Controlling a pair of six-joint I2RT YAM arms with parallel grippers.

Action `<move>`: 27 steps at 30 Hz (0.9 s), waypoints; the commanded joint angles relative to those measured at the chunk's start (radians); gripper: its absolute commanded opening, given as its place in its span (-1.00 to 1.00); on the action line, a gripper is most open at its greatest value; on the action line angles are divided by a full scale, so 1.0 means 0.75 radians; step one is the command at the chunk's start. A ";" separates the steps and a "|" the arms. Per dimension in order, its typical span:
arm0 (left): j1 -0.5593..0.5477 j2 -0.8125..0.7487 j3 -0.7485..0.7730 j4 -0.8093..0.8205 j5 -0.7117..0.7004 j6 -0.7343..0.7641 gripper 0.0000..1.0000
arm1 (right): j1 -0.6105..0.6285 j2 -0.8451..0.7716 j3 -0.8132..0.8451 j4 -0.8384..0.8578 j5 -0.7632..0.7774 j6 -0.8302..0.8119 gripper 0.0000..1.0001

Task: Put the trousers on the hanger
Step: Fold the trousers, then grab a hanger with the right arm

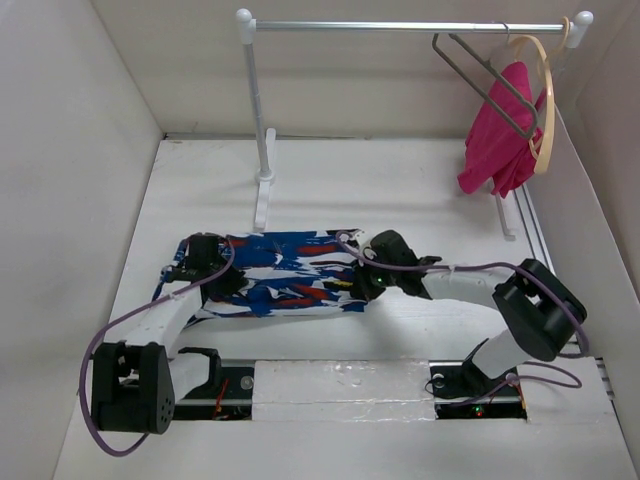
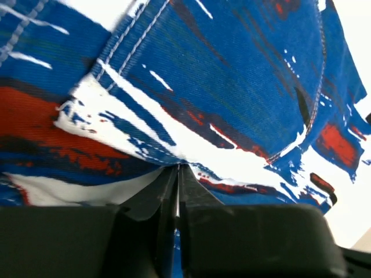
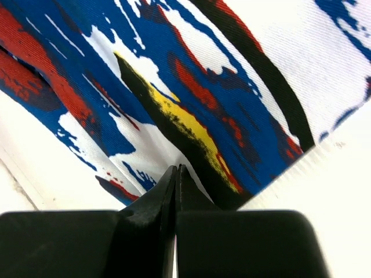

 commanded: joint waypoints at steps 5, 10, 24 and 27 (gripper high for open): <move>-0.217 -0.077 0.459 -0.049 -0.051 0.189 -1.00 | -0.001 -0.193 0.372 -0.425 -0.030 -0.198 -0.09; -0.508 0.137 0.769 -0.051 -0.208 0.283 -1.00 | -0.076 -0.234 0.944 -0.808 0.081 -0.502 -0.23; -1.163 0.518 1.155 -0.129 -0.487 0.326 -1.00 | -1.144 0.189 2.364 -1.236 -0.213 -0.842 -0.29; -1.175 0.451 1.073 -0.039 -0.373 0.349 -1.00 | -1.264 0.260 2.394 -1.244 -0.314 -0.861 0.30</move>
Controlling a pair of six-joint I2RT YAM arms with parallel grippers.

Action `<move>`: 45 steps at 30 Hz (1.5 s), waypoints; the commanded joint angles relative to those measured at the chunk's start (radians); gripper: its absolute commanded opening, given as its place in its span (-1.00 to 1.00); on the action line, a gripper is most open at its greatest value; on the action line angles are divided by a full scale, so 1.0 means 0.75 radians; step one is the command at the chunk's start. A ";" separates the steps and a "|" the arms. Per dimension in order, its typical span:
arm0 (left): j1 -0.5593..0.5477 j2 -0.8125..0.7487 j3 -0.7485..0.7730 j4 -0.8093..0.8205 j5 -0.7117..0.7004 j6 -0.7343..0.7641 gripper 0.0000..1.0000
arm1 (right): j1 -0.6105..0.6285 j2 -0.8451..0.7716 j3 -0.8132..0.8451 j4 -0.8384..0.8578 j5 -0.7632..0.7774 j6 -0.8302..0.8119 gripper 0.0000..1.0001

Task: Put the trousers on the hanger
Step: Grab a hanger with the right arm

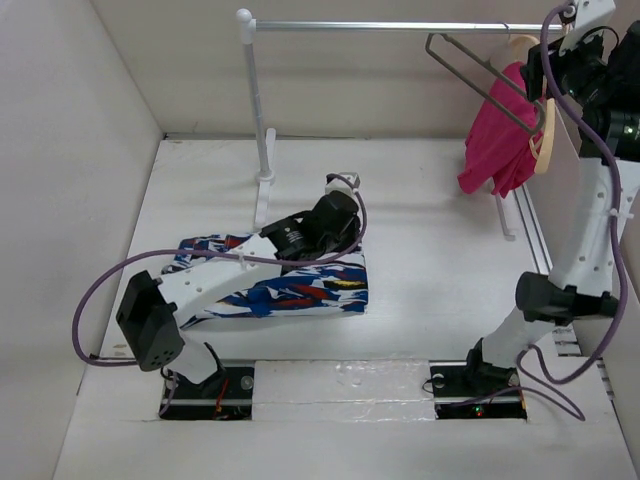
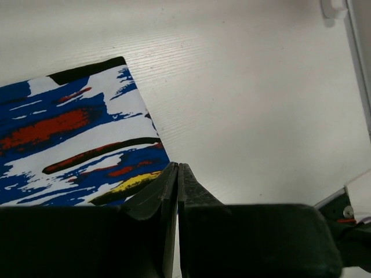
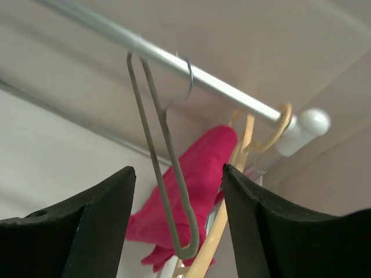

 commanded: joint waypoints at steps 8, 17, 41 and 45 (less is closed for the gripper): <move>0.006 -0.257 -0.188 0.148 0.171 0.033 -1.00 | -0.201 0.238 0.071 -0.091 -0.357 -0.062 0.46; 0.006 -0.261 -0.243 0.137 0.151 -0.009 -0.81 | -0.197 0.220 -0.158 -0.032 -0.467 -0.042 0.24; 0.059 -0.250 -0.002 0.050 0.171 -0.005 -0.27 | 0.079 -0.234 -0.631 0.345 0.179 0.165 -1.00; 0.059 -0.216 0.123 0.046 0.210 -0.005 -0.11 | 0.079 -0.311 -0.769 0.332 0.181 0.157 -1.00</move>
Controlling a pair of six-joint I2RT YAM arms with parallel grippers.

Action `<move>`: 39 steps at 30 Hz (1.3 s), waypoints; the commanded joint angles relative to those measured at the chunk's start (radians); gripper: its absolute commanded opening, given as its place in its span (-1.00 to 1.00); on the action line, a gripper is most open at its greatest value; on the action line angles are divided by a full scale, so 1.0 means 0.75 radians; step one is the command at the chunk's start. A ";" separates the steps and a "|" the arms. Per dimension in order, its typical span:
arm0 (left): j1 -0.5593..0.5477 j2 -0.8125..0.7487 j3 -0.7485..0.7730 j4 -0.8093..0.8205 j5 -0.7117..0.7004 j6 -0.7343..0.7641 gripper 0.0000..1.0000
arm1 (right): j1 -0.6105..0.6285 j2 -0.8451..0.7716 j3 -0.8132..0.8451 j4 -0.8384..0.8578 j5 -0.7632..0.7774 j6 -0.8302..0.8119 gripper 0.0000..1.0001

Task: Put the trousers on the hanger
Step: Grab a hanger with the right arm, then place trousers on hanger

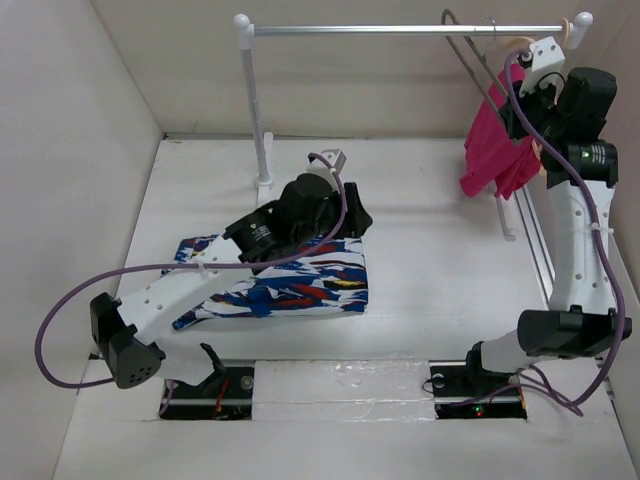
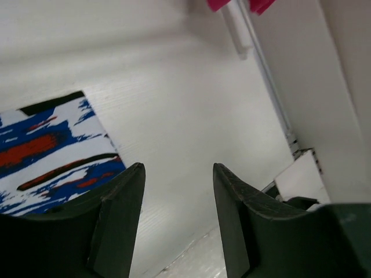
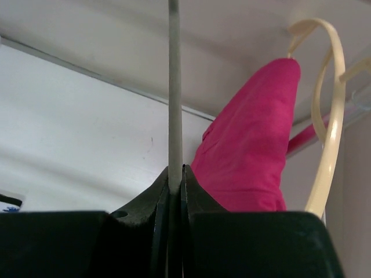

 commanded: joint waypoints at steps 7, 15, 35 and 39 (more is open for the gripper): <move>0.008 0.170 0.406 0.040 0.152 -0.030 0.06 | 0.032 -0.310 -0.525 0.293 0.059 0.014 -1.00; 0.008 0.431 0.617 0.085 0.197 -0.093 0.11 | 0.234 -0.578 -0.970 0.331 0.181 -0.019 -1.00; 0.008 0.659 0.190 0.684 0.294 -0.488 0.18 | 0.673 -0.916 -1.619 0.368 0.474 0.247 -1.00; -0.008 0.667 0.096 0.774 0.290 -0.525 0.15 | 0.754 -0.926 -1.674 0.362 0.556 0.292 -1.00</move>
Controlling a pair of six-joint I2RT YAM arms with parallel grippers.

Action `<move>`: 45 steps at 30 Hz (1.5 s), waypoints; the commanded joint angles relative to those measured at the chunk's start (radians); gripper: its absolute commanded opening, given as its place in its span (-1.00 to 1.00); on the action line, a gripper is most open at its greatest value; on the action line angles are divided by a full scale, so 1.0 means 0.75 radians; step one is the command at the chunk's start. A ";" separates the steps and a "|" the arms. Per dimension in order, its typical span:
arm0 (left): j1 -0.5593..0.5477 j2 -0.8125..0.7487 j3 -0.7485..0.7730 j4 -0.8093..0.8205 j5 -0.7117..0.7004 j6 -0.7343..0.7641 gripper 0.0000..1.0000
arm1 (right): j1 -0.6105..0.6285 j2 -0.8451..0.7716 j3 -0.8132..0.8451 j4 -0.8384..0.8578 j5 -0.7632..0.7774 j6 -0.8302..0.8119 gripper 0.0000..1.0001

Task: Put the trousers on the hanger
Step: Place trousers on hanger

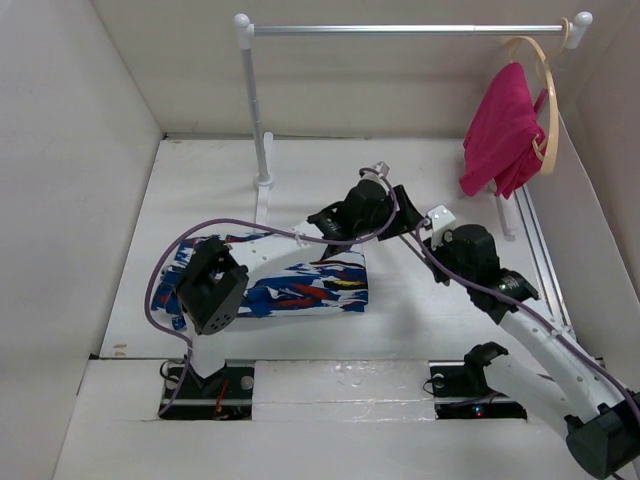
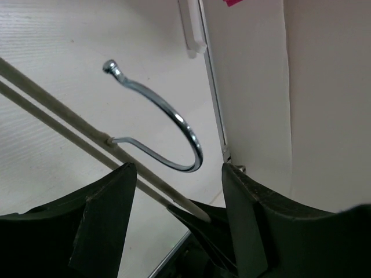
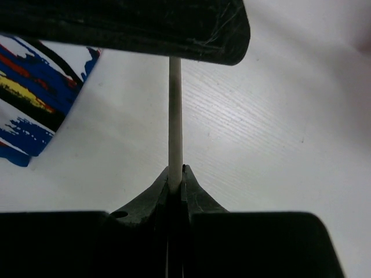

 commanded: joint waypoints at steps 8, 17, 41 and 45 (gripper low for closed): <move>-0.007 0.129 0.016 -0.002 0.029 -0.072 -0.23 | 0.150 -0.019 -0.059 0.083 0.207 0.142 -1.00; -0.007 0.182 0.083 -0.094 0.025 -0.079 -0.93 | 0.230 0.020 -0.055 0.042 0.330 0.165 -1.00; -0.022 0.007 -0.324 -0.061 0.039 -0.066 -1.00 | 0.254 -0.060 0.012 -0.054 -0.134 0.267 -0.52; -0.048 -0.128 -0.517 0.050 -0.049 -0.103 -1.00 | 0.240 -0.017 -0.037 0.089 -0.128 0.283 -1.00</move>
